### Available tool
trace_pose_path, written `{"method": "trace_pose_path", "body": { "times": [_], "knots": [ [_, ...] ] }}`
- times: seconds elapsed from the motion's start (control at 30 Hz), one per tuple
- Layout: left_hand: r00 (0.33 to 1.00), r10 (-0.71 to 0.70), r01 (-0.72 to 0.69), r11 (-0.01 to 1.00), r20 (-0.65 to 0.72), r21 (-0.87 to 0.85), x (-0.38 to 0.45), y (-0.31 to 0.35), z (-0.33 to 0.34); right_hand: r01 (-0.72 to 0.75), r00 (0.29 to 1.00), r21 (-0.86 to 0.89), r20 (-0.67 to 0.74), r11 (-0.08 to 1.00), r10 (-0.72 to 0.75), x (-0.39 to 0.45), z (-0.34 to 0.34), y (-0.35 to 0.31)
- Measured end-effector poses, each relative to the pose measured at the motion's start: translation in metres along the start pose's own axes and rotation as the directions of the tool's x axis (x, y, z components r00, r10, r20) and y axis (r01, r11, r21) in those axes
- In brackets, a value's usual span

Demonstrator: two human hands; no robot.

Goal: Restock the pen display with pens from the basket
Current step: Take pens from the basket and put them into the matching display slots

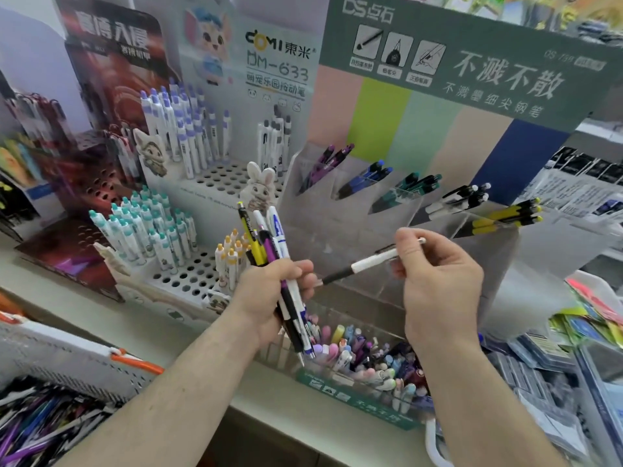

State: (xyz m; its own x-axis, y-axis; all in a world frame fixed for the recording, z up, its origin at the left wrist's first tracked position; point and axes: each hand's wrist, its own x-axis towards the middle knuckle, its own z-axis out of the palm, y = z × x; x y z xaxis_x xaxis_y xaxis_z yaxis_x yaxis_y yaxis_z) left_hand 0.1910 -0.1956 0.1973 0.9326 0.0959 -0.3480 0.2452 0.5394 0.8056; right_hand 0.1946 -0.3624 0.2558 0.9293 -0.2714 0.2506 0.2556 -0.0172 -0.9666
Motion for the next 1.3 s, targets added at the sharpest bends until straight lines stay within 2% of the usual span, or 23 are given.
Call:
{"method": "trace_pose_path", "body": {
  "times": [0.07,0.17,0.47,0.63,0.8,0.93,1.03,1.1,1.2,1.3],
  "knots": [
    [1.000,-0.003,0.005,0.997,0.030,-0.071,0.000,0.002,-0.001,-0.077,0.991,0.137,-0.094,0.988,0.090,0.002,-0.004,-0.002],
    [0.989,-0.005,0.024,0.992,0.148,-0.127,-0.008,0.003,0.010,-0.168,0.970,0.251,-0.129,0.953,0.205,0.003,-0.005,0.002],
    [0.961,0.000,0.122,0.898,0.278,-0.423,-0.005,0.008,0.038,-0.182,0.949,0.261,-0.207,0.948,0.239,0.007,-0.020,0.003],
    [0.947,-0.014,0.132,0.926,0.320,-0.352,-0.001,0.008,0.055,-0.200,0.935,0.276,-0.234,0.940,0.267,0.011,-0.032,-0.001],
    [0.950,0.053,0.055,0.942,0.307,-0.332,0.008,0.009,0.067,-0.127,0.939,0.339,-0.262,0.932,0.223,0.017,-0.045,-0.014],
    [0.930,0.032,0.092,0.945,0.366,-0.314,0.008,0.005,0.078,-0.140,0.939,0.347,-0.252,0.928,0.235,0.019,-0.047,-0.014],
    [0.918,0.041,0.107,0.932,0.395,-0.346,0.008,0.004,0.086,-0.143,0.929,0.425,-0.255,0.894,0.270,0.024,-0.050,-0.014],
    [0.887,0.053,0.146,0.910,0.459,-0.387,0.009,0.006,0.091,-0.144,0.928,0.462,-0.243,0.875,0.281,0.027,-0.051,-0.017],
    [0.844,0.048,0.248,0.849,0.534,-0.467,0.016,0.006,0.094,-0.061,0.930,0.466,-0.294,0.883,0.219,0.037,-0.055,-0.027],
    [0.870,0.036,0.214,0.871,0.492,-0.443,0.021,0.007,0.096,0.202,0.879,0.285,-0.475,0.937,-0.045,0.053,-0.063,-0.043]
  ]
}}
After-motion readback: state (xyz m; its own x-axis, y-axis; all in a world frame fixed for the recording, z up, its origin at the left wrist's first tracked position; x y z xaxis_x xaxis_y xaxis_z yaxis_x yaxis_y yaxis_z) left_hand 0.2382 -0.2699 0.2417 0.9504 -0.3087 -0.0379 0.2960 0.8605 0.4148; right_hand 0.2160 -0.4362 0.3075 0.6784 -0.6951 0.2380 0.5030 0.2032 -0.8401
